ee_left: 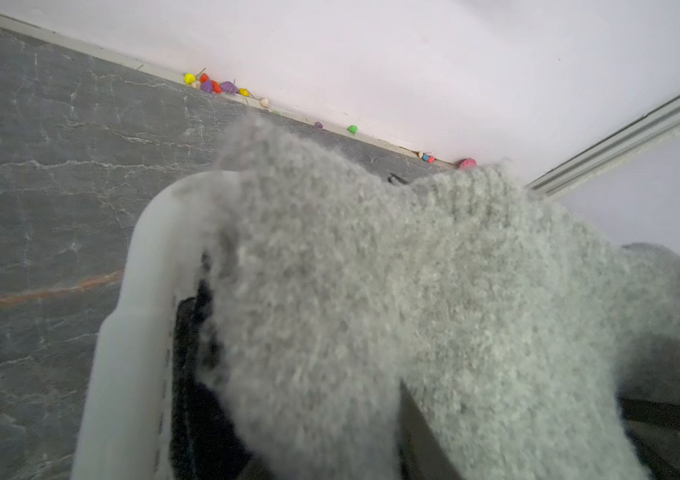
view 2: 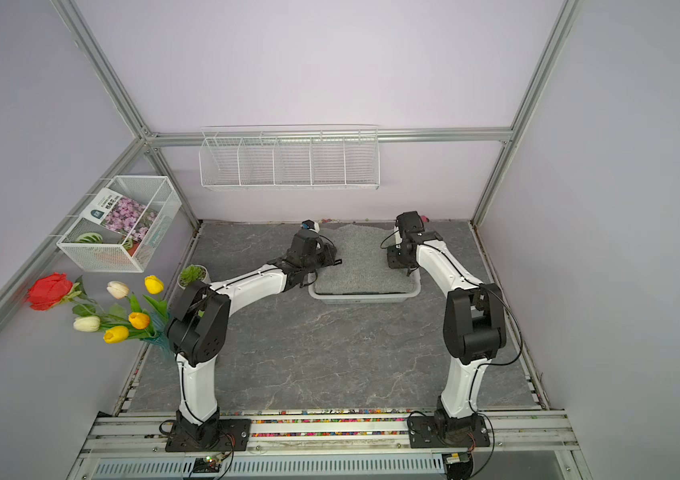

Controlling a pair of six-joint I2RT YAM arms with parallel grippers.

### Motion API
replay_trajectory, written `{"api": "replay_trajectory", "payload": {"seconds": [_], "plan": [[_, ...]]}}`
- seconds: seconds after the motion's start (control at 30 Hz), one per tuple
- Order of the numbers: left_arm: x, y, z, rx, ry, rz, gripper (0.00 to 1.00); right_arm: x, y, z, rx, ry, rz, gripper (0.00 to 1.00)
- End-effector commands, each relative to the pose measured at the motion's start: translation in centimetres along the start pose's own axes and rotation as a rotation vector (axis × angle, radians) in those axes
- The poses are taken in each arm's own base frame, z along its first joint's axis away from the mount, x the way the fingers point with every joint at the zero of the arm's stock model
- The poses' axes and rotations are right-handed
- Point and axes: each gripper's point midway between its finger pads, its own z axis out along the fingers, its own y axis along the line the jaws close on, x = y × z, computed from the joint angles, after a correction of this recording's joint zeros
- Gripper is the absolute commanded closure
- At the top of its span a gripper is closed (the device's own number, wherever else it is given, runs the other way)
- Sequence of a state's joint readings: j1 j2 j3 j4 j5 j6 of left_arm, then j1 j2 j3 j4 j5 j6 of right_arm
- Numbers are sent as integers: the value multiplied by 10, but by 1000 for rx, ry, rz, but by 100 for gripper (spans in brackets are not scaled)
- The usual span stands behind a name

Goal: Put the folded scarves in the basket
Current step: Place the scarf in the basket.

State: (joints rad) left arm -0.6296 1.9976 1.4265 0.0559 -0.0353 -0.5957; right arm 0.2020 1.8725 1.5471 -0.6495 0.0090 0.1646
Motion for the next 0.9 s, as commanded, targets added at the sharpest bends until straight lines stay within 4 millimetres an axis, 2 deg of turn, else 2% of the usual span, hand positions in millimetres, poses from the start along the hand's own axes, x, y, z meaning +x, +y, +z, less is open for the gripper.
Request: {"api": "replay_trajectory", "payload": {"seconds": [0.0, 0.3, 0.43, 0.57, 0.63, 0.77, 0.87], "plan": [[-1, -1, -4, 16, 6, 10, 57, -6, -2, -18, 5, -62, 21, 56], [-26, -7, -30, -18, -32, 46, 45, -15, -11, -57, 48, -173, 43, 53], [-44, -4, -50, -59, -97, 72, 38, -19, -18, -89, 78, -266, 78, 51], [-61, -5, -74, -78, -151, 100, 35, -26, -5, -124, -8, -402, 81, 50], [-60, -12, -81, -37, -152, 86, 34, -31, 4, -136, -65, -436, 88, 49], [-46, -37, -78, 119, -113, 91, 35, -38, 26, -134, -142, -429, 65, 52], [-50, -43, -75, 159, -158, 76, 35, -44, 39, -119, -188, -401, 38, 53]]}}
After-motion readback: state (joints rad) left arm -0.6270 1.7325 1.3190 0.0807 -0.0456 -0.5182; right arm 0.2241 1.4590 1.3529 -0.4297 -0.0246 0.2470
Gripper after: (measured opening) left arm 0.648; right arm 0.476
